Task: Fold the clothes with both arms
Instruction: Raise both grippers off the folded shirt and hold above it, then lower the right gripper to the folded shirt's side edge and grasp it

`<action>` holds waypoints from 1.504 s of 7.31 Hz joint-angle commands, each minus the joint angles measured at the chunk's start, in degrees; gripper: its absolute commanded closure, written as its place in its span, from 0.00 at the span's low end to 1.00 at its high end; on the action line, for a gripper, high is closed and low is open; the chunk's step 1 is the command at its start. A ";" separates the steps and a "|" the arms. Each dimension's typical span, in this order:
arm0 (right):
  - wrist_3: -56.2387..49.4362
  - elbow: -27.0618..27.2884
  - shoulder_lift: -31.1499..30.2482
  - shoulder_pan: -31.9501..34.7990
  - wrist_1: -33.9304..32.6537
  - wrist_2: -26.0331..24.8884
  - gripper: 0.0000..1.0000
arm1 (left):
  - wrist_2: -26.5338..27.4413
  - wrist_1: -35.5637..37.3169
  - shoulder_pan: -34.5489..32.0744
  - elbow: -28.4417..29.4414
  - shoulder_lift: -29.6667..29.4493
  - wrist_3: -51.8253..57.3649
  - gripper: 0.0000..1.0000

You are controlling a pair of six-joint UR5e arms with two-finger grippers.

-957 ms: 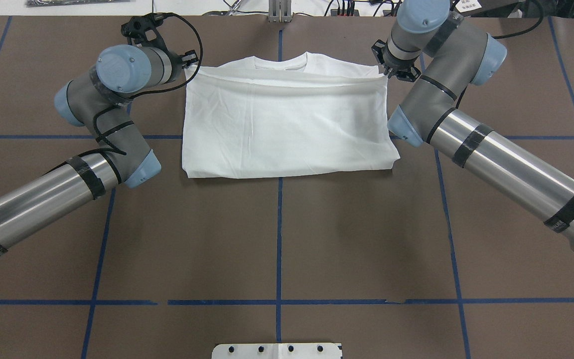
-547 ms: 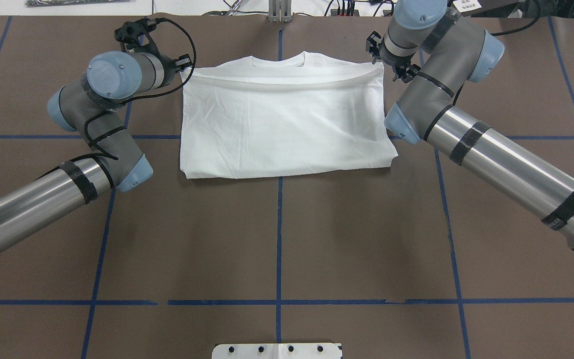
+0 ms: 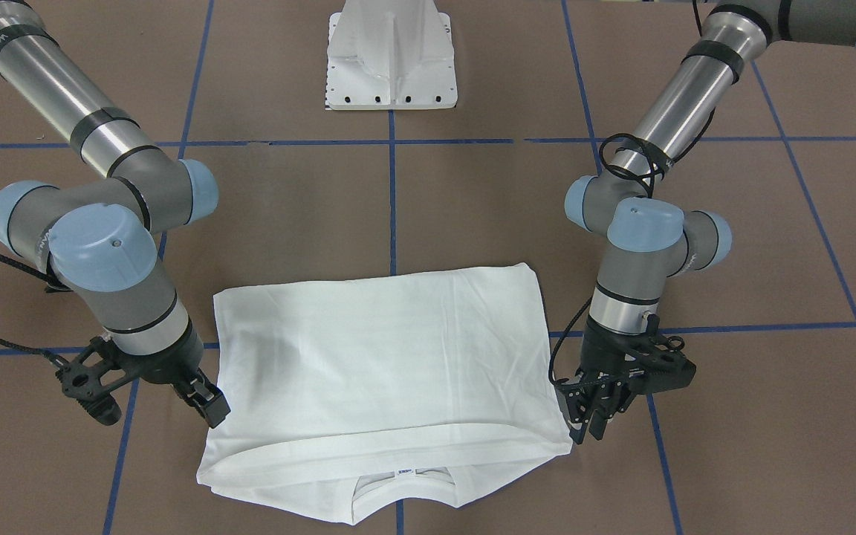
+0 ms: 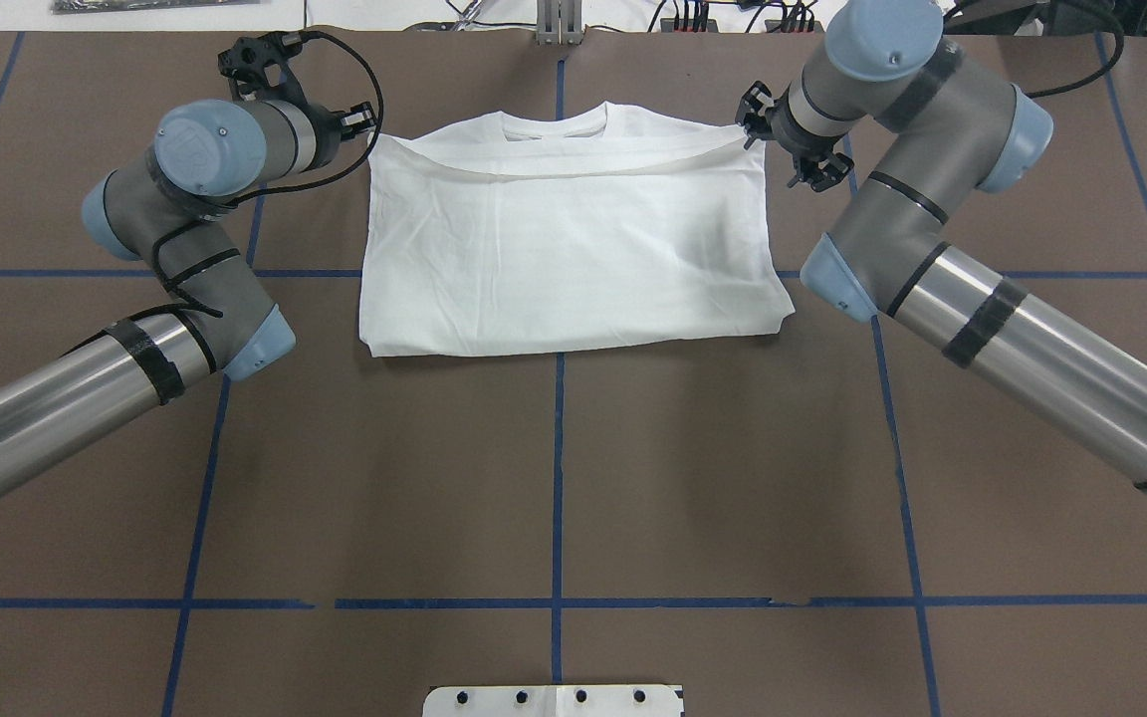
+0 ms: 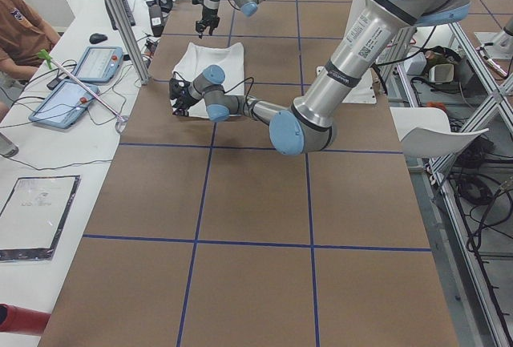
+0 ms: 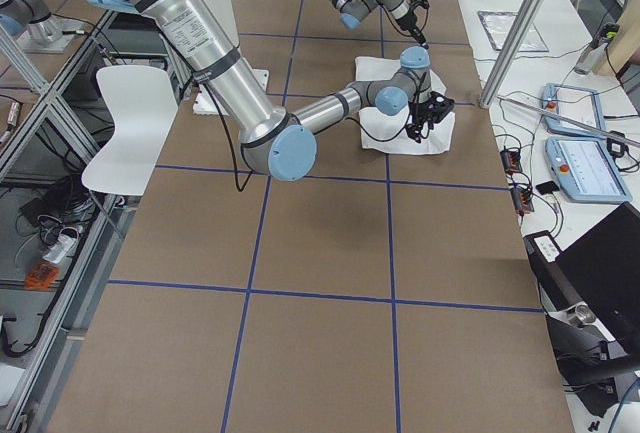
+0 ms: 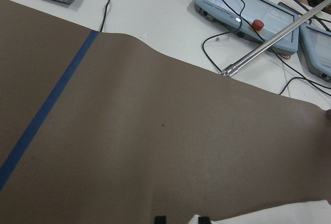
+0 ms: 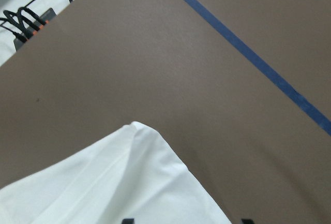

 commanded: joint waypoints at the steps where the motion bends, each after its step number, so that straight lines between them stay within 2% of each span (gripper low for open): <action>1: 3.90 10.93 -9.39 -4.66 0.05 0.50 0.25 | 0.02 -0.82 -0.61 -0.33 0.19 0.15 0.54; 2: 4.61 14.29 -11.96 -6.43 0.14 0.32 0.25 | 0.02 -0.73 -0.61 -1.73 0.97 0.15 0.54; 5: 6.03 17.12 -14.88 -7.41 0.05 0.41 0.22 | 0.02 -0.47 -0.70 -3.41 2.03 0.24 0.54; 9: 6.20 15.82 -14.54 -9.17 -0.04 0.32 0.26 | 0.11 -0.38 -0.70 -3.41 2.21 0.41 0.54; 10: 7.86 15.64 -14.19 -9.17 -0.12 0.32 0.53 | 0.02 -0.55 -0.70 -3.50 2.56 0.50 0.54; 11: 10.40 14.86 -13.92 -9.25 -0.04 0.41 0.89 | 0.02 -0.47 -0.70 -3.76 2.82 0.59 0.54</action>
